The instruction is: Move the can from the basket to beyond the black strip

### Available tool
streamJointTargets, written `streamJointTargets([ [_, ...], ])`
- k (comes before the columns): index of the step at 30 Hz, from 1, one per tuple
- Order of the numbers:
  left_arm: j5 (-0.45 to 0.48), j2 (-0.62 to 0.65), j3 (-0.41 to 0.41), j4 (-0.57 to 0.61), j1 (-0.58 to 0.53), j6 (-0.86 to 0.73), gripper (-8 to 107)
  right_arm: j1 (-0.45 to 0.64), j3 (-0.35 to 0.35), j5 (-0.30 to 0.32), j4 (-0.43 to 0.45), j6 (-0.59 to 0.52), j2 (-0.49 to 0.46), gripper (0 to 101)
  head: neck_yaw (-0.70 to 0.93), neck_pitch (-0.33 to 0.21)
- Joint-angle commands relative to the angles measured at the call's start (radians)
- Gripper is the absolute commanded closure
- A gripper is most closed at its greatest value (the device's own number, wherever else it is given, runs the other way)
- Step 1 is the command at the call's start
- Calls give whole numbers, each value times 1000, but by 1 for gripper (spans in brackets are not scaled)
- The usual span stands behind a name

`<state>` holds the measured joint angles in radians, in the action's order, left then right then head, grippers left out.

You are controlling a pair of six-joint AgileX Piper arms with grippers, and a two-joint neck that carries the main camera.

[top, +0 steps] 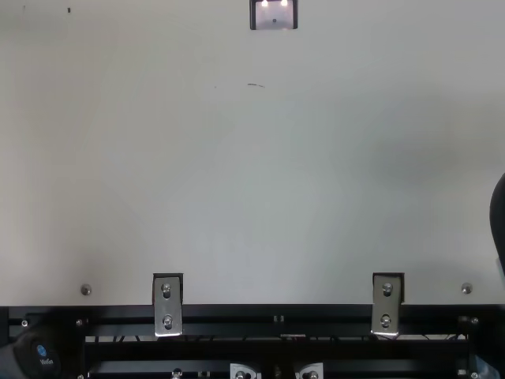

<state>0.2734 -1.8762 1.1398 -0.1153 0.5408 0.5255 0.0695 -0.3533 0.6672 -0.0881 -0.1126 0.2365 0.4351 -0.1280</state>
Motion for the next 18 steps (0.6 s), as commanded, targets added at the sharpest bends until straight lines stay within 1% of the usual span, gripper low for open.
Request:
streamJointTargets([
  [1, 11, 84, -13, 53, -3, -52, 89, 0, 0, 0, 0, 0, 0, 0, 14, -29],
  [7, 78, 238, -39, 161, -9, -147, 89, 0, 0, 0, 0, 0, 0, 0, 14, -29],
  [14, 199, 393, -54, 284, -43, -235, 89, 0, 0, 0, 0, 0, 0, 0, 14, -29],
  [18, 268, 469, -59, 328, -71, -263, 89, 0, 0, 0, 0, 0, 0, 0, 14, -29],
])
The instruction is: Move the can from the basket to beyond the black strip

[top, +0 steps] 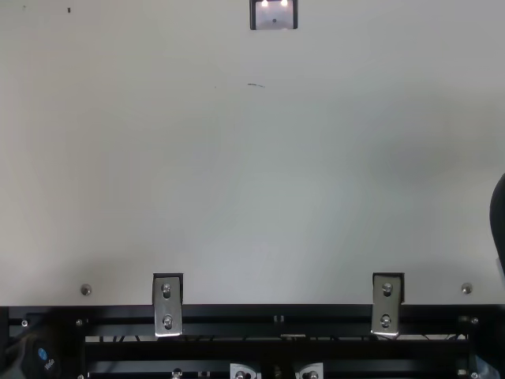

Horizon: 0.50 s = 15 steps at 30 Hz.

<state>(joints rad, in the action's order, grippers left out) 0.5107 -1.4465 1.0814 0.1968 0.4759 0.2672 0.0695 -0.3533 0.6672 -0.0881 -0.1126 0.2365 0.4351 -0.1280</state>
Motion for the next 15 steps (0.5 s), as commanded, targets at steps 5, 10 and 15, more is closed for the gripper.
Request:
streamJointTargets([
  [5, 115, 118, -8, 47, -56, -17, 89, 0, 0, 0, 0, 0, 0, 0, 14, -29],
  [10, 155, 190, -22, 12, -122, -43, 89, 0, 0, 0, 0, 0, 0, 0, 14, -29],
  [15, 155, 206, -26, -4, -136, -58, 89, 0, 0, 0, 0, 0, 0, 0, 14, -29],
])
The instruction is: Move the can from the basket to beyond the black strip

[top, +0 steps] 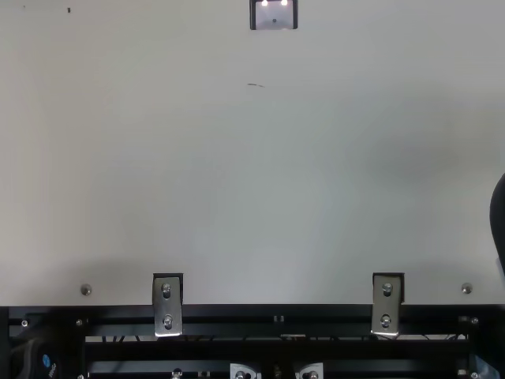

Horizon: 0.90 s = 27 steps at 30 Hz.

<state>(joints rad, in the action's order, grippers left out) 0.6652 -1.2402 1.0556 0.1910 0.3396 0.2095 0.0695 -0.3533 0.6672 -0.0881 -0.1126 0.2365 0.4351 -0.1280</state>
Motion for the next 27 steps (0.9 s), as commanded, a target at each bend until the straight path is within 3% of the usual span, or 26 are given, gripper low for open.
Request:
streamJointTargets([
  [1, 0, 0, 0, 0, 0, 0, 89, 0, 0, 0, 0, 0, 0, 0, 14, -29],
  [18, 9, 11, -15, 11, -1, -6, 89, 0, 0, 0, 0, 0, 0, 0, 14, -29],
  [27, 146, 112, -112, 65, -62, 12, 89, 0, 0, 0, 0, 0, 0, 0, 14, -29],
])
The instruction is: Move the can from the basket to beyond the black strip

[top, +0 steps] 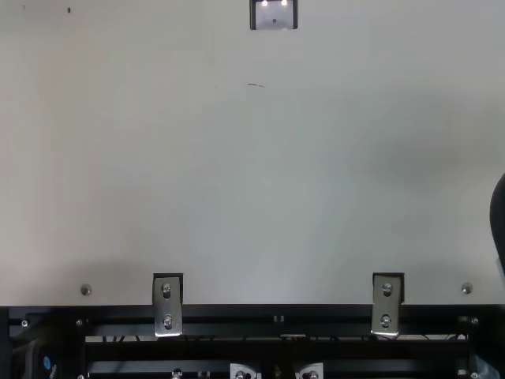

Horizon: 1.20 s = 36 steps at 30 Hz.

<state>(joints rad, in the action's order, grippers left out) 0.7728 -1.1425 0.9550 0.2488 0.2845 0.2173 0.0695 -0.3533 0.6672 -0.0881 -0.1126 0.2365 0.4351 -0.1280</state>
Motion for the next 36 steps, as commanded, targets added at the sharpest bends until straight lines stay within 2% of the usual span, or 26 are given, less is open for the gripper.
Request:
streamJointTargets([
  [1, 63, 27, -20, 12, -17, 7, 89, 0, 0, 0, 0, 0, 0, 0, 14, -29],
  [8, 254, 98, -30, 63, -74, 3, 89, 0, 0, 0, 0, 0, 0, 0, 14, -29],
  [15, 446, 122, 32, 137, -59, -48, 89, 0, 0, 0, 0, 0, 0, 0, 14, -29],
  [24, 447, 75, 7, 230, -96, -25, 89, 0, 0, 0, 0, 0, 0, 0, 14, -29],
  [36, 447, -10, -11, 423, -8, 22, 89, 0, 0, 0, 0, 0, 0, 0, 14, -29],
])
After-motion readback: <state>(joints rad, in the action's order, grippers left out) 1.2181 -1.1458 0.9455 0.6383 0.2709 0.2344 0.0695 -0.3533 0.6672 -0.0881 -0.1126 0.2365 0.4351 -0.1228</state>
